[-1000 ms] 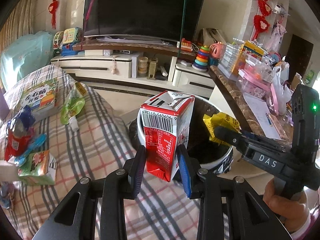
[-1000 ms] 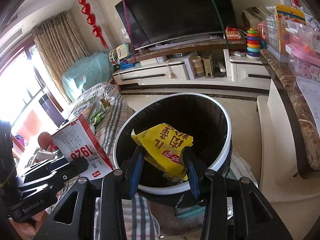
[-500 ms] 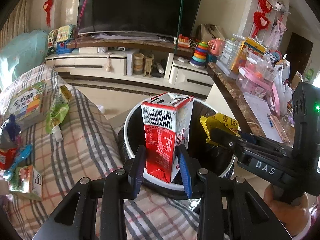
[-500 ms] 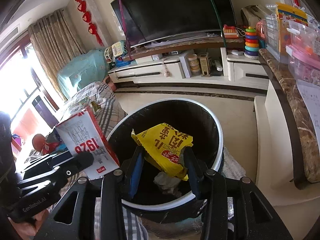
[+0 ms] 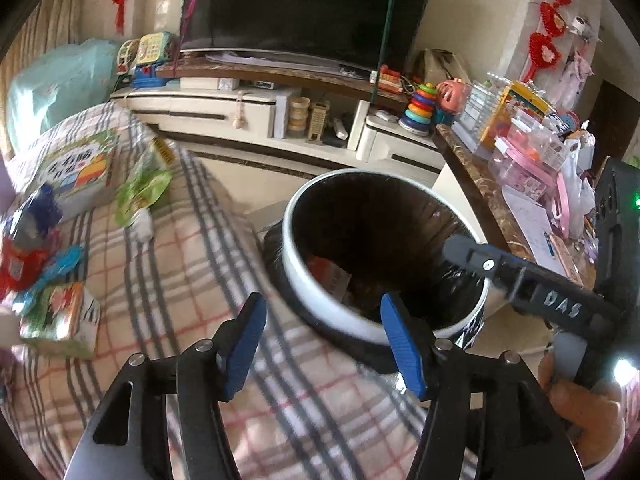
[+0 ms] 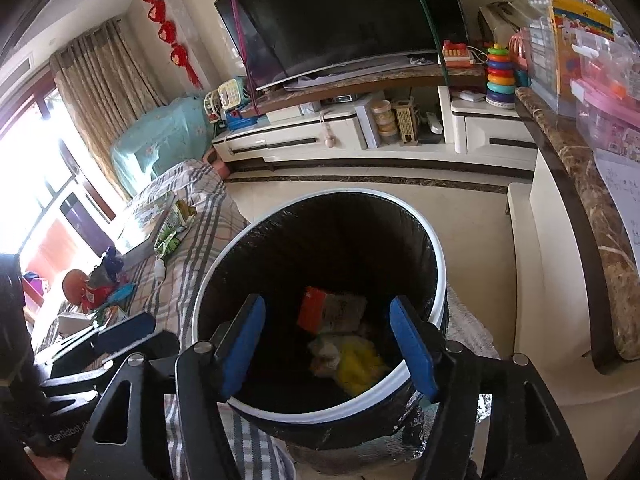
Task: Collect trash
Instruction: 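Open both tools to drop the carton and bag into the bin, then move both open tools back toward the remaining trash on the bed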
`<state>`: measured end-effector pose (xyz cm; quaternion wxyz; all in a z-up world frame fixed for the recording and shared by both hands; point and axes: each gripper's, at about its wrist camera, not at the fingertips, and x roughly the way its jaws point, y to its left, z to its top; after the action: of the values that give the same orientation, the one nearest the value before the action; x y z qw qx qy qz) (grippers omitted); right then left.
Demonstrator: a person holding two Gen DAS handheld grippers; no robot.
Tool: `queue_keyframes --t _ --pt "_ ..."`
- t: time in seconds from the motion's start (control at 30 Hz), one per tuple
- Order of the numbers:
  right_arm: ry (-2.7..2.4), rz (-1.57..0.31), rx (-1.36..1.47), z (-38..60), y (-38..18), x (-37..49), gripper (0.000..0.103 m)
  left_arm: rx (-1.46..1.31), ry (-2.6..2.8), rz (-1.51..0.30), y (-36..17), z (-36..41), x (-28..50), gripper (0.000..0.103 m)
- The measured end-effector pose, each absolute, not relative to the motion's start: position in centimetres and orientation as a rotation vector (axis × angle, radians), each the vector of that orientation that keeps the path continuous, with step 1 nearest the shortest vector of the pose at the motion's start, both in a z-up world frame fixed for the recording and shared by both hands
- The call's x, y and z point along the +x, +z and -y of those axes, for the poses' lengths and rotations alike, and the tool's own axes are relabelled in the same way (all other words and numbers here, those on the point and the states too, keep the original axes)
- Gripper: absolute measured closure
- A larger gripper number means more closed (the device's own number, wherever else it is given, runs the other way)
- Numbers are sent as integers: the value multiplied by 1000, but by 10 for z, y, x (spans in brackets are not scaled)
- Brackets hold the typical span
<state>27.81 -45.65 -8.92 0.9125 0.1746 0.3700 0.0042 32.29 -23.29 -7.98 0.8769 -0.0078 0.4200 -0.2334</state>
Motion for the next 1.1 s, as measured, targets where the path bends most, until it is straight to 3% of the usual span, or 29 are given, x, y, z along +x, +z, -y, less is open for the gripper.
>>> queue_keyframes --t 0.1,0.23,1.1 --pt "16 -753 370 455 -87 276 29 -44 -457 -889 -82 216 313 37" --pt "35 -735 381 442 -85 267 7 -76 -428 -908 -85 196 300 35" --pt "240 -770 305 316 -90 253 4 -222 -157 -898 -77 50 220 35"
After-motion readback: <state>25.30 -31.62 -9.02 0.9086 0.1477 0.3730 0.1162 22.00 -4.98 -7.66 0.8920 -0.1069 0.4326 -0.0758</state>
